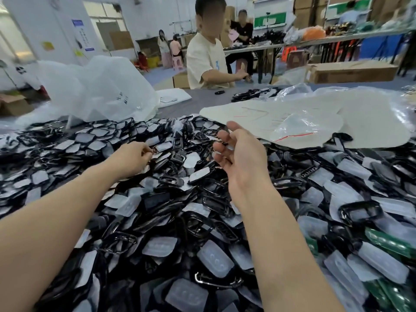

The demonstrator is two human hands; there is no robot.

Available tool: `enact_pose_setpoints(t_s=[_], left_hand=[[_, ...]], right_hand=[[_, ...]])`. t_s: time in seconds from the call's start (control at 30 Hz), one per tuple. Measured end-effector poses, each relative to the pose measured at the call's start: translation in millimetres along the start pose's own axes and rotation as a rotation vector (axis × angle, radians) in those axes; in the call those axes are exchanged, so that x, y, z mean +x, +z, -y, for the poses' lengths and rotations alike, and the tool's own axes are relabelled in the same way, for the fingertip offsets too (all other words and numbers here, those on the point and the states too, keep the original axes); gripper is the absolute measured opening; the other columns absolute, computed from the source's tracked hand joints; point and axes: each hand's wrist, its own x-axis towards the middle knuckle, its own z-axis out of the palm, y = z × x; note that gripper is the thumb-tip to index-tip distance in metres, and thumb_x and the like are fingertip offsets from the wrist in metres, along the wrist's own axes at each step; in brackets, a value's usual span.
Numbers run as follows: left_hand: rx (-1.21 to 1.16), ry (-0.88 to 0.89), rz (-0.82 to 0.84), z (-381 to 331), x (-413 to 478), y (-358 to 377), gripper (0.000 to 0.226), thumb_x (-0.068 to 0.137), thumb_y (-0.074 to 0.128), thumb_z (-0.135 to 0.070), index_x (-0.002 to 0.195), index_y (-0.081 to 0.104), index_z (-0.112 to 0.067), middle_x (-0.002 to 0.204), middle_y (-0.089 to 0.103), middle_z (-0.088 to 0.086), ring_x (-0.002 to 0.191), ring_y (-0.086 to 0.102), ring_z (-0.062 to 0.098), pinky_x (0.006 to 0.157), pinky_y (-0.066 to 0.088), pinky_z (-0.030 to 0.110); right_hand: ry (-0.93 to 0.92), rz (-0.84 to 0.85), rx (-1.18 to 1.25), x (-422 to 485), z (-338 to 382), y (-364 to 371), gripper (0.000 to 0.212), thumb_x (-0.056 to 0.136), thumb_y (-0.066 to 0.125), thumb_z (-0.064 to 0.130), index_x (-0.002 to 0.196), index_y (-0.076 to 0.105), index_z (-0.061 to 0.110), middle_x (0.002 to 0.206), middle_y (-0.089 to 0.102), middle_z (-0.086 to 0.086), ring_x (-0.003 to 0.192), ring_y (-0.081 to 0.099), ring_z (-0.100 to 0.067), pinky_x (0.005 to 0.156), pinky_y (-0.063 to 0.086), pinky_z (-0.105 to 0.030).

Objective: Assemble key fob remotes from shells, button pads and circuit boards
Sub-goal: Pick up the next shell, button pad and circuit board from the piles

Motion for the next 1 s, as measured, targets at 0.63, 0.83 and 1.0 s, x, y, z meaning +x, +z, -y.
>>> enact_pose_setpoints(t_s=[0.63, 0.83, 1.0], left_hand=[[0.378, 0.173, -0.108, -28.9, 15.2, 15.0, 0.018, 0.098, 0.055, -0.029, 0.106, 0.067, -0.018, 0.111, 0.065, 0.005, 0.107, 0.059, 0.028, 0.078, 0.05, 0.041], [0.053, 0.461, -0.513, -75.7, -33.6, -10.5, 0.021, 0.096, 0.06, -0.029, 0.101, 0.07, -0.011, 0.106, 0.064, 0.004, 0.103, 0.056, 0.024, 0.082, 0.054, 0.04], [0.086, 0.881, -0.78, -135.9, -90.4, -15.6, 0.012, 0.094, 0.066, -0.021, 0.097, 0.07, -0.01, 0.105, 0.062, 0.005, 0.099, 0.05, 0.023, 0.084, 0.044, 0.038]], right_hand=[[-0.03, -0.046, -0.069, 20.3, -7.2, -18.7, 0.029, 0.101, 0.039, 0.007, 0.1, 0.064, 0.021, 0.078, 0.064, 0.004, 0.049, 0.057, -0.005, 0.047, 0.049, -0.019], [-0.02, -0.005, -0.203, 8.1, 10.9, -21.9, 0.019, 0.103, 0.045, 0.017, 0.099, 0.063, 0.023, 0.093, 0.065, -0.001, 0.054, 0.06, -0.008, 0.048, 0.048, -0.022], [0.024, 0.107, -0.337, -17.5, 27.5, -38.6, 0.033, 0.104, 0.048, 0.047, 0.1, 0.072, 0.025, 0.098, 0.073, -0.004, 0.066, 0.068, -0.013, 0.059, 0.056, -0.029]])
